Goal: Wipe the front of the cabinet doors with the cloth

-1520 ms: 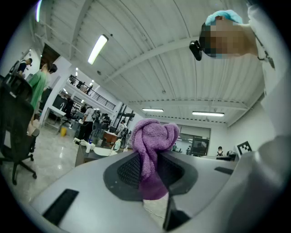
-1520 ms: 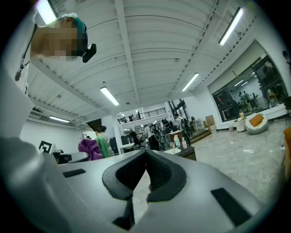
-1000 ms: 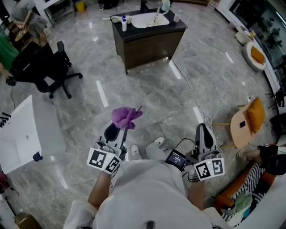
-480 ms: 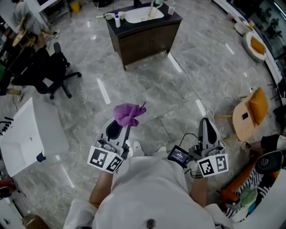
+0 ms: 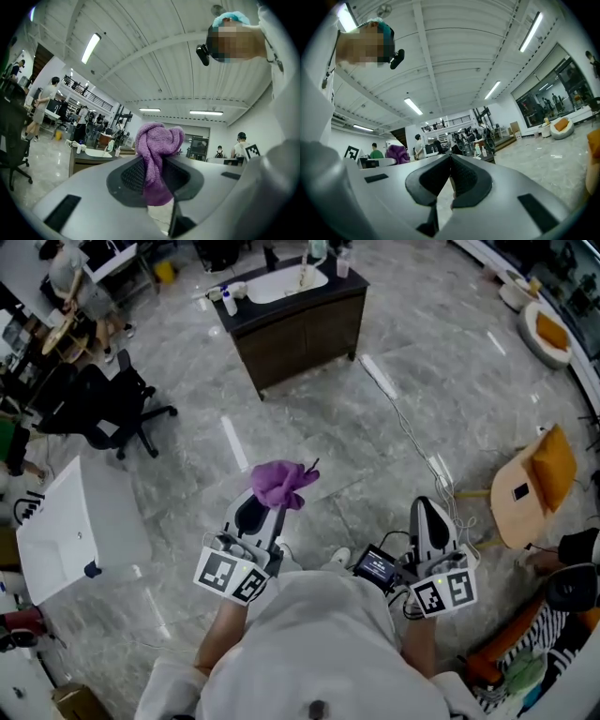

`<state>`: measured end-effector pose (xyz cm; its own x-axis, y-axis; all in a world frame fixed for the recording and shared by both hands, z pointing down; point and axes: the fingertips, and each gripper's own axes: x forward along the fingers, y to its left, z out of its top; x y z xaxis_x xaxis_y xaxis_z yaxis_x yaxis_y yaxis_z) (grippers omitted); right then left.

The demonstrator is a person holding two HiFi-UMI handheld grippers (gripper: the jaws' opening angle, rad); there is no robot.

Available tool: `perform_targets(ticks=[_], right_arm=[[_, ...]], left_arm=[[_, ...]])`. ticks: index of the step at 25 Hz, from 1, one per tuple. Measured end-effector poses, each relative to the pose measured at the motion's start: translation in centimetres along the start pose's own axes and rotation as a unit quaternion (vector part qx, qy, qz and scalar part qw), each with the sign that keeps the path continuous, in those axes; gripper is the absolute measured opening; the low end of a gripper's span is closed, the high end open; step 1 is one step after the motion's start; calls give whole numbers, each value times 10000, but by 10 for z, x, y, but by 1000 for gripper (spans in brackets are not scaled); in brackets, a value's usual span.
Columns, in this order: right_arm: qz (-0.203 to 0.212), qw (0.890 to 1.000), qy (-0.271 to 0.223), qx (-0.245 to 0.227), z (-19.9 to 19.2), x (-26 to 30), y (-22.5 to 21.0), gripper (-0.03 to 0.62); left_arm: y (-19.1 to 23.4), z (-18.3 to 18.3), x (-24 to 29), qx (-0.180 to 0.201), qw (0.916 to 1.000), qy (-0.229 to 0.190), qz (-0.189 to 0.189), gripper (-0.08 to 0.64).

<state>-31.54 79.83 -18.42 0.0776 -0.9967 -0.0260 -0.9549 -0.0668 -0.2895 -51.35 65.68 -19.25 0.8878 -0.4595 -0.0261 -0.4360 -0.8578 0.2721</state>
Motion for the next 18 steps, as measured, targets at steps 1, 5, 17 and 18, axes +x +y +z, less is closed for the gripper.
perform_targets(ticks=[1,5,17,18], right_arm=[[47,10000,-18,17,3,-2,-10,28],[95,9998,-89,124,15,-12,-44,28],[-185,9995,-72,225,8,18,-100,28],[-232,9995,-36,233,8,29,-105,28]], left_arm=[[-10,-3,8,75,10000,-15,23,81],[-41,-14,32,225,9997,52,31,81],[-8,-26,94,81,9998,66,161,81],[1,-28,105,42,9998,98,167,81]])
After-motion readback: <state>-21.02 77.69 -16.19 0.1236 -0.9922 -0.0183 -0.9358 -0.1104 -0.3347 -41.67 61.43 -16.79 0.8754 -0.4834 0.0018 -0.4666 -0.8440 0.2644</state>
